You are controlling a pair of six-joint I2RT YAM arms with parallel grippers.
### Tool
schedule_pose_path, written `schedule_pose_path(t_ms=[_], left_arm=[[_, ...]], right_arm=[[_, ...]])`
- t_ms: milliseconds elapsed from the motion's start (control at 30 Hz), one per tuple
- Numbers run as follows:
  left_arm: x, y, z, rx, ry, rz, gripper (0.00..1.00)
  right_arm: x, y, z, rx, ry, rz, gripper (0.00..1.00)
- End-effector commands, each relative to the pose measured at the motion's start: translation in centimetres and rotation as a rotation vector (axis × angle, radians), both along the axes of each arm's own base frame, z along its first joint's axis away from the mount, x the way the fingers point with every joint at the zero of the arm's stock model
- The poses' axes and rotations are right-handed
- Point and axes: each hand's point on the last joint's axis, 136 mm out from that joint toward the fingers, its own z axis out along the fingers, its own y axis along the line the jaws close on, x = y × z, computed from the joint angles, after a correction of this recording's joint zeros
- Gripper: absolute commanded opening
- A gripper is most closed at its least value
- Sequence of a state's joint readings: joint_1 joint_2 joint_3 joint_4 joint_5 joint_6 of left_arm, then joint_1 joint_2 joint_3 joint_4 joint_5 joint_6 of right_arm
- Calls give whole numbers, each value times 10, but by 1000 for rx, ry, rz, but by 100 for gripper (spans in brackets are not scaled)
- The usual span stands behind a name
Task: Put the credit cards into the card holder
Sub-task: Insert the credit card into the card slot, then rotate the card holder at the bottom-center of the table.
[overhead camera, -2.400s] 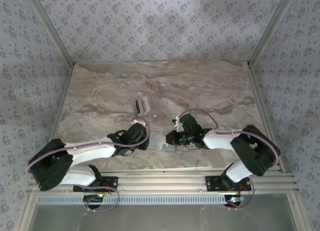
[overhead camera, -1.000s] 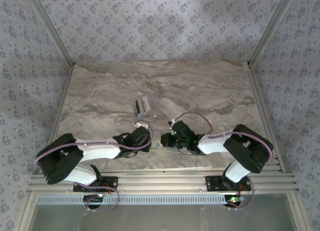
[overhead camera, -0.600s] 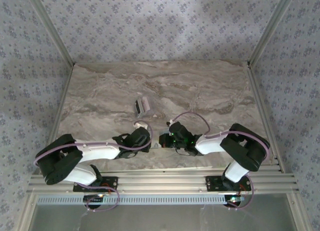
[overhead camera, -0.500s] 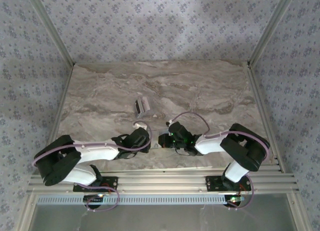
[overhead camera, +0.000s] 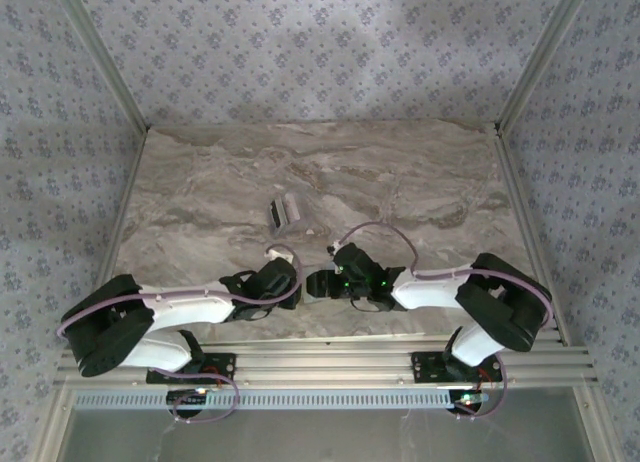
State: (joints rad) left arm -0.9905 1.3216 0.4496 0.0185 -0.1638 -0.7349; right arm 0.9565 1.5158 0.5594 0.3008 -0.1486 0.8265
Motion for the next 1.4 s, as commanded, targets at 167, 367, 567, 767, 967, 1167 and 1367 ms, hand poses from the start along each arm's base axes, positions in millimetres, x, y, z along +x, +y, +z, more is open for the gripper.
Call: schedule_pose_path(t_ms=[167, 367, 567, 767, 967, 1167, 1367], left_arm=[[-5, 1, 3, -6, 17, -11, 27], [-4, 3, 10, -23, 4, -13, 28], [-4, -2, 18, -44, -1, -33, 29], [-4, -22, 16, -86, 29, -75, 30], [1, -34, 5, -82, 50, -85, 29], [9, -29, -2, -34, 51, -59, 29], [21, -14, 0, 1, 36, -17, 29]], right_arm=[[-10, -34, 1, -167, -8, -4, 78], [4, -68, 24, -298, -114, -79, 78], [10, -78, 37, -350, -144, -59, 60], [36, -79, 35, -373, -141, -77, 39], [57, -96, 14, -397, -111, -149, 41], [41, -103, -22, -425, -23, -145, 40], [10, -114, -41, -404, 39, -172, 36]])
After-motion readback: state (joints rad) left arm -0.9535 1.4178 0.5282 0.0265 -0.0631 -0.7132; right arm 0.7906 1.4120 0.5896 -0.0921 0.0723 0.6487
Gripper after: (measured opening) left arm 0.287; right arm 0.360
